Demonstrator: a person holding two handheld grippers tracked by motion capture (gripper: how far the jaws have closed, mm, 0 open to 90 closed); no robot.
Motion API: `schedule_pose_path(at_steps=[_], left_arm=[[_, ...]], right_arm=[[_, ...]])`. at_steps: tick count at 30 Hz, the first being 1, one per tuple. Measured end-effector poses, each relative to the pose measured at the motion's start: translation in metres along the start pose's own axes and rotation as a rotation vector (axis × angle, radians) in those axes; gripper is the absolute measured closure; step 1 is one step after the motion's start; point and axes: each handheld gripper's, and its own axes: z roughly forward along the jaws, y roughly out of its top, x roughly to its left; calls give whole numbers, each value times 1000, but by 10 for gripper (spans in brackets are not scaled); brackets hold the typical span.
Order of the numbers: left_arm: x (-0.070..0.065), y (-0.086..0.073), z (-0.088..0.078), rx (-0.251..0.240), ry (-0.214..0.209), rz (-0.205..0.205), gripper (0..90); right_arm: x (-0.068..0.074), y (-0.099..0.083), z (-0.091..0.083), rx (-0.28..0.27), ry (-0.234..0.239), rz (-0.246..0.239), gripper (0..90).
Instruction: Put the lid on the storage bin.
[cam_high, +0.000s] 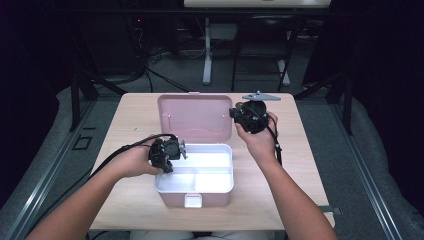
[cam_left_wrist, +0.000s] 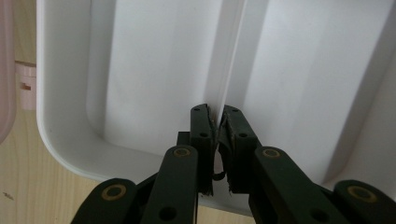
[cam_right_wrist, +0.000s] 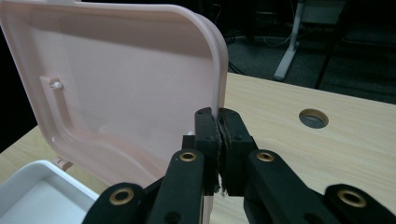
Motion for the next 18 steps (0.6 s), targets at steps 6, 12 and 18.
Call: schedule_pose_path(at_steps=[6,12,18], left_arm=[[-3,-1,-1,-1,19,-2,833],[-4,-2,-1,-10,34,7,830],[-5,-5,-1,-33,34,-1,828]], right_arm=[[9,-10,-15,-50,-7,-47,874],[16,-19,-28,-83,-12,-83,875],[24,-31,-37,-127,-25,-117,875]])
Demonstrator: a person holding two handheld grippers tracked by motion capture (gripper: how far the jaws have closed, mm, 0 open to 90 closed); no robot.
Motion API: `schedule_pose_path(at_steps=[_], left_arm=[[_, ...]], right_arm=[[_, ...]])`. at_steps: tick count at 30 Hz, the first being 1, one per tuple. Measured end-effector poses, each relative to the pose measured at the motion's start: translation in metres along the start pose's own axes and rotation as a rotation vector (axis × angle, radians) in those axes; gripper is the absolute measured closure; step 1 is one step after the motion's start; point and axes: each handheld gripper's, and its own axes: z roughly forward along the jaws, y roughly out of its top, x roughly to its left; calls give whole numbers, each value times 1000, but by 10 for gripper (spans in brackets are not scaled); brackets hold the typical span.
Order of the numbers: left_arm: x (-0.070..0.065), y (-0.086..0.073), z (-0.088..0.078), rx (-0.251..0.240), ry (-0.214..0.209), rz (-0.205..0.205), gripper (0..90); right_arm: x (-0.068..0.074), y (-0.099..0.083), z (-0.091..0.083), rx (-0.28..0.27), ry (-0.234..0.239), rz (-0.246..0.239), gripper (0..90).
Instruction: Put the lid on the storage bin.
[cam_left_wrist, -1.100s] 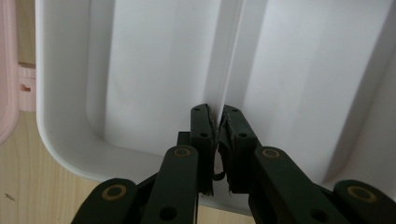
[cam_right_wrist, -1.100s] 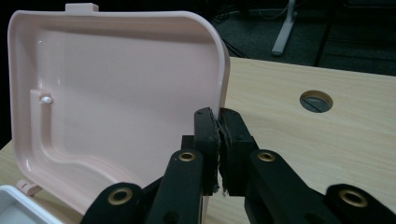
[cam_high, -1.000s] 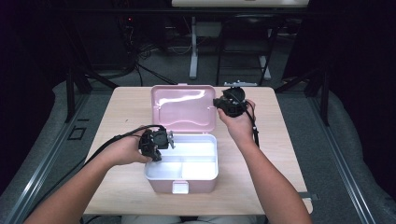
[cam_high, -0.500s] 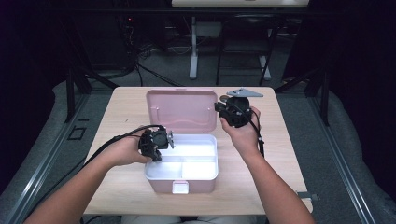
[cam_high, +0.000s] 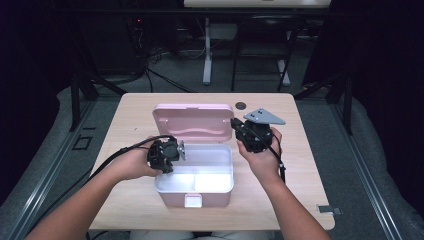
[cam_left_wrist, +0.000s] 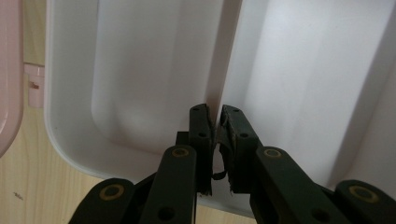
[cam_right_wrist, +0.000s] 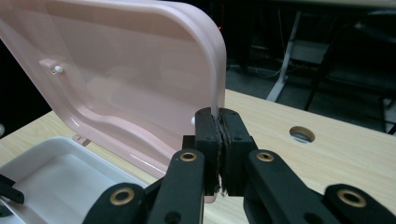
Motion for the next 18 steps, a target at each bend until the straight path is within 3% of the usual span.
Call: schedule_pose_path(at_steps=[4,9,18], left_arm=[[0,-4,0,-33,0,-12,824],[-2,-5,0,-39,17,-19,820],[-3,-8,-3,-49,34,-34,812]], right_arm=[[5,-8,-7,-38,-10,-23,873],[11,-18,-15,-73,-17,-49,868],[12,-25,-21,-80,8,-31,856]])
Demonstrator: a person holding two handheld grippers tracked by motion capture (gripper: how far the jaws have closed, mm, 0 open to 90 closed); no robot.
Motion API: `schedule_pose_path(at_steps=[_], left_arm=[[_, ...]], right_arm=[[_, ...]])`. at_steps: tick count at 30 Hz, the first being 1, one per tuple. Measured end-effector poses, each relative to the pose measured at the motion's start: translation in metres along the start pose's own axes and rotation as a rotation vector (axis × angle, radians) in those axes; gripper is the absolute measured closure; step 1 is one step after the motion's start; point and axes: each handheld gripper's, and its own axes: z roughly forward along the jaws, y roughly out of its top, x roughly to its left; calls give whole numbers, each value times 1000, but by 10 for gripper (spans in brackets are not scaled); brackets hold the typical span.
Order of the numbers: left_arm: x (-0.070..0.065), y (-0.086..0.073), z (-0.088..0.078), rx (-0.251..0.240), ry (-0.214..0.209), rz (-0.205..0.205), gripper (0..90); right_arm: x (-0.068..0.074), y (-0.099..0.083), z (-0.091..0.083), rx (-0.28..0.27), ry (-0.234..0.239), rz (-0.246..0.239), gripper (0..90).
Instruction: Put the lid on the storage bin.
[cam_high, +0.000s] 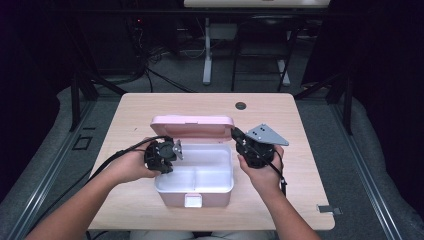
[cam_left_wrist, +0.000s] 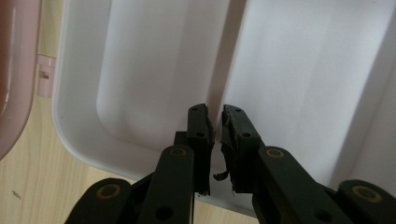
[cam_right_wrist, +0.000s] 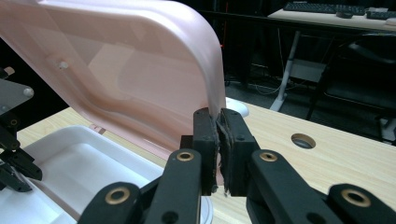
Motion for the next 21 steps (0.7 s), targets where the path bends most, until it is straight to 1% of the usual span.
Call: schedule_pose_path(at_steps=[1,2,4,8,10,13,19,21], left_arm=[[0,-1,-1,-7,-3,-10,812],[0,-1,-2,-9,0,-7,811],[0,-3,-4,-18,0,-21,805],[-1,-5,-8,-24,-2,-26,794],[-2,-6,-9,-30,-2,-37,789],[-2,-7,-12,-35,5,-32,774],[-3,-14,-23,-83,7,-63,767],[-3,-17,-28,-112,-1,-85,765]], right_arm=[[0,0,0,-1,1,1,854],[0,0,0,-1,2,1,851],[0,0,0,0,4,4,848],[0,0,0,0,6,6,843],[0,0,0,3,7,7,842],[0,0,0,4,10,8,837],[-1,0,0,5,15,13,830],[-1,0,0,6,17,14,827]])
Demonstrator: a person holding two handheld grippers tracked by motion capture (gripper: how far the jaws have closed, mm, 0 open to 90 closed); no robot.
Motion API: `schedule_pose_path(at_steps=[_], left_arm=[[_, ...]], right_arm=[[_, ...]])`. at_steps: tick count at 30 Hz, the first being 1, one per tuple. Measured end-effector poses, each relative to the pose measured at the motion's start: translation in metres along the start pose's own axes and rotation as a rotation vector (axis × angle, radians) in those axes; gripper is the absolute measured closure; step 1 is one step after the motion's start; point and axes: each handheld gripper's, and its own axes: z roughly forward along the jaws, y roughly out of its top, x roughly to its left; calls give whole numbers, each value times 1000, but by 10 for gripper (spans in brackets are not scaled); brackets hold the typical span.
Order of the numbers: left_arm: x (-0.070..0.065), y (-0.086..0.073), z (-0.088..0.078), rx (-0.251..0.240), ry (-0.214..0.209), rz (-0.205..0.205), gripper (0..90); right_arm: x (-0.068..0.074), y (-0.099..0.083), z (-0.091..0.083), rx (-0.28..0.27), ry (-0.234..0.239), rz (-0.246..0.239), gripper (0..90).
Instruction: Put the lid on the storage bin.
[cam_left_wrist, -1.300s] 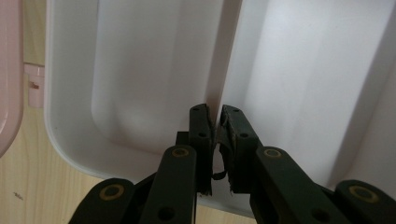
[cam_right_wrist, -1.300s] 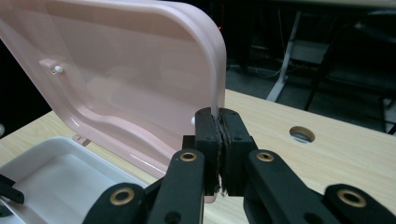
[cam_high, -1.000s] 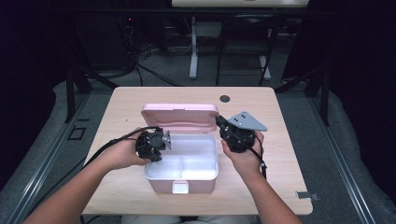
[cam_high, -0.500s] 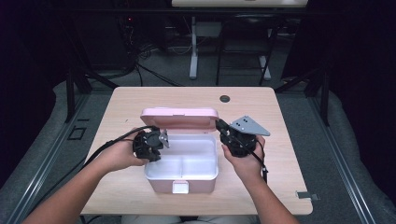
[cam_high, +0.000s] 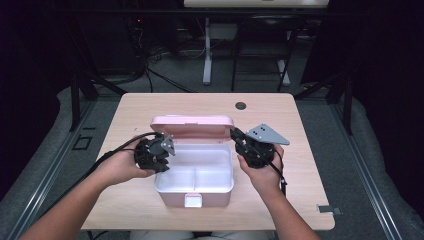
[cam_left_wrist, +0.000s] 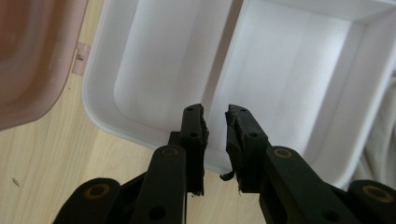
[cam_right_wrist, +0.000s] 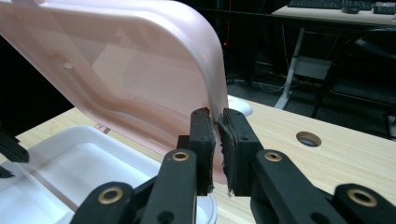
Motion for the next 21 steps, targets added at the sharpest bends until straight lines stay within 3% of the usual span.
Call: schedule_pose_path(at_steps=[4,9,15,21], left_arm=[[-1,-5,-8,-20,8,-24,741],[1,-18,-15,-88,20,-74,724],[4,-38,-17,-214,54,-163,704],[8,-56,-23,-363,109,-289,670]], right_arm=[[0,0,0,0,0,0,825],[1,0,-1,1,-1,-2,824],[1,0,-1,-3,2,0,818],[1,0,-2,-5,4,0,814]])
